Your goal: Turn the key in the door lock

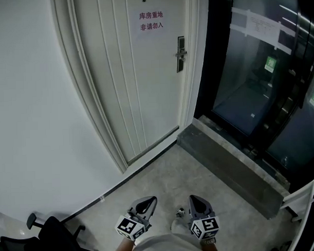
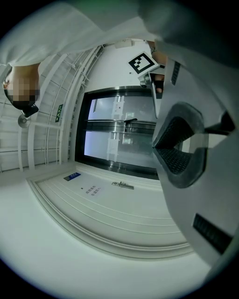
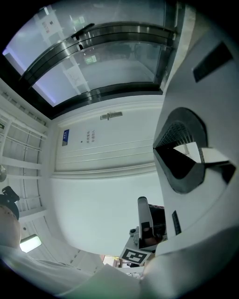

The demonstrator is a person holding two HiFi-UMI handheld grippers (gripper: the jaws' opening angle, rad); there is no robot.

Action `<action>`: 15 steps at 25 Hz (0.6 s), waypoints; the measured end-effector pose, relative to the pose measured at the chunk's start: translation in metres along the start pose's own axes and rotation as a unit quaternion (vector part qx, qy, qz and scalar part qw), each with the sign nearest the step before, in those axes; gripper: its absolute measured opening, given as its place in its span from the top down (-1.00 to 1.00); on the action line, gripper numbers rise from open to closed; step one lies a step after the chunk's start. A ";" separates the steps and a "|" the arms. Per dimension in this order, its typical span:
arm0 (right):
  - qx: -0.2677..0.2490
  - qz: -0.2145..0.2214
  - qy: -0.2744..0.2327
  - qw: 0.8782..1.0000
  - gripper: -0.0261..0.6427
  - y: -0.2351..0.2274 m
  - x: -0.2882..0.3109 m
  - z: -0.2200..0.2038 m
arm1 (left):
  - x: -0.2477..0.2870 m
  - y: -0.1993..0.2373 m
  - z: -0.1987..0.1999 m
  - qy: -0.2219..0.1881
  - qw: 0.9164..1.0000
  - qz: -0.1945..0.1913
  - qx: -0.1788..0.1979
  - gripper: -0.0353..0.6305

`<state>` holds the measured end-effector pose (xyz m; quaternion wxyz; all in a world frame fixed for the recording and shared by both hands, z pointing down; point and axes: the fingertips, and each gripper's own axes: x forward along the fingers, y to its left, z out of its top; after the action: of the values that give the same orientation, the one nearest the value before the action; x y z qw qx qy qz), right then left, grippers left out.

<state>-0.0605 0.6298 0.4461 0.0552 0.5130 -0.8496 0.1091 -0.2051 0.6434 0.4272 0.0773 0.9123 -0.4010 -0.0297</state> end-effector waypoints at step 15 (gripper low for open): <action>-0.021 0.020 -0.016 0.999 0.94 -0.184 0.116 0.061 | 0.193 0.060 0.026 -0.020 0.998 0.061 0.022 0.88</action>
<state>0.0491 0.4329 0.4345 0.0504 0.4964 -0.8626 0.0839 -0.1216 0.4584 0.4129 0.0512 0.8867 -0.4582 -0.0345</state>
